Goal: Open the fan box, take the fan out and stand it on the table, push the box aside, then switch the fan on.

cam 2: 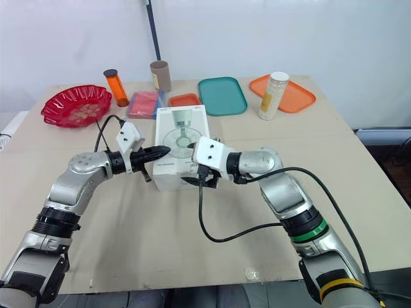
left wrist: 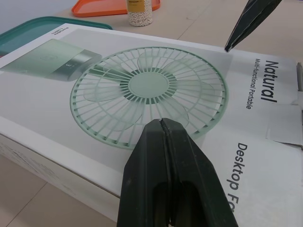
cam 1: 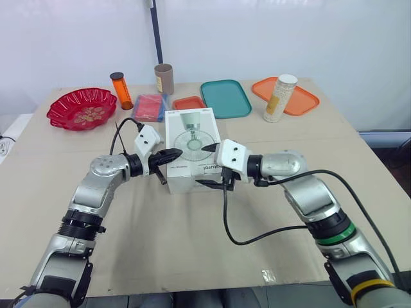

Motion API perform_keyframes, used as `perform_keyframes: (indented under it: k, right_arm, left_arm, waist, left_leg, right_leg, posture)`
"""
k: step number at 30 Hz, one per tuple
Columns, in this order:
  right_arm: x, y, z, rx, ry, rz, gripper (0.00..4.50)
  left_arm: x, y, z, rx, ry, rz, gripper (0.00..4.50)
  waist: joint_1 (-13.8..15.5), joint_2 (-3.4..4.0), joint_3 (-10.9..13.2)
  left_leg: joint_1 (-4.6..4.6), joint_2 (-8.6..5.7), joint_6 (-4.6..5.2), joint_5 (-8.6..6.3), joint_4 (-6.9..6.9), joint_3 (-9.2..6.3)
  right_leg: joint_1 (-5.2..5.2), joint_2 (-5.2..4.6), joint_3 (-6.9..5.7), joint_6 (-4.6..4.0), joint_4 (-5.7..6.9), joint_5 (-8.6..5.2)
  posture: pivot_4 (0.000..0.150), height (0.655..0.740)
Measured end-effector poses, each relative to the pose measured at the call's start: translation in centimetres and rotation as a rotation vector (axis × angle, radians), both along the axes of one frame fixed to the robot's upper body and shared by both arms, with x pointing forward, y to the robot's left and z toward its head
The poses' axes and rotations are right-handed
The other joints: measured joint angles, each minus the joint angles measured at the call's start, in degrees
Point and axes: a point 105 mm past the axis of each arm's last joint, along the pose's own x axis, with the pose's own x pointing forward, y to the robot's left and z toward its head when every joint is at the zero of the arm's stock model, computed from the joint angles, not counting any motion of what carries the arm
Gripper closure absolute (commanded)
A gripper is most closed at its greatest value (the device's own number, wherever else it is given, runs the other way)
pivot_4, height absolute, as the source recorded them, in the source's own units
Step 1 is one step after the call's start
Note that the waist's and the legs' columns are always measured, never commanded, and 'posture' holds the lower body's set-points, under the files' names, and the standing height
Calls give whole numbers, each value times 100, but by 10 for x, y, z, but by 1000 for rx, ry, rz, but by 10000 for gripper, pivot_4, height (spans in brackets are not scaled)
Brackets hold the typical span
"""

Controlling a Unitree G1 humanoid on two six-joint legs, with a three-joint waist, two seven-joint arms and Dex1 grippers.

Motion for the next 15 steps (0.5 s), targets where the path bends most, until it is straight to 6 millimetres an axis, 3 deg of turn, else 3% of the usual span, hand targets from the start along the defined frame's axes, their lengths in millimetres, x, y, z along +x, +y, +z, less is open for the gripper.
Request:
perform_keyframes:
  k: [15]
  right_arm:
    - [14,-1,-2,6,3,-41,0]
  left_arm:
    - [-6,2,-3,-7,-3,1,44496]
  waist:
    - [-6,1,-2]
  left_leg:
    - [7,0,-2,1,0,0]
  right_leg:
    - [4,0,0,0,2,3]
  posture:
    - [1500,7384]
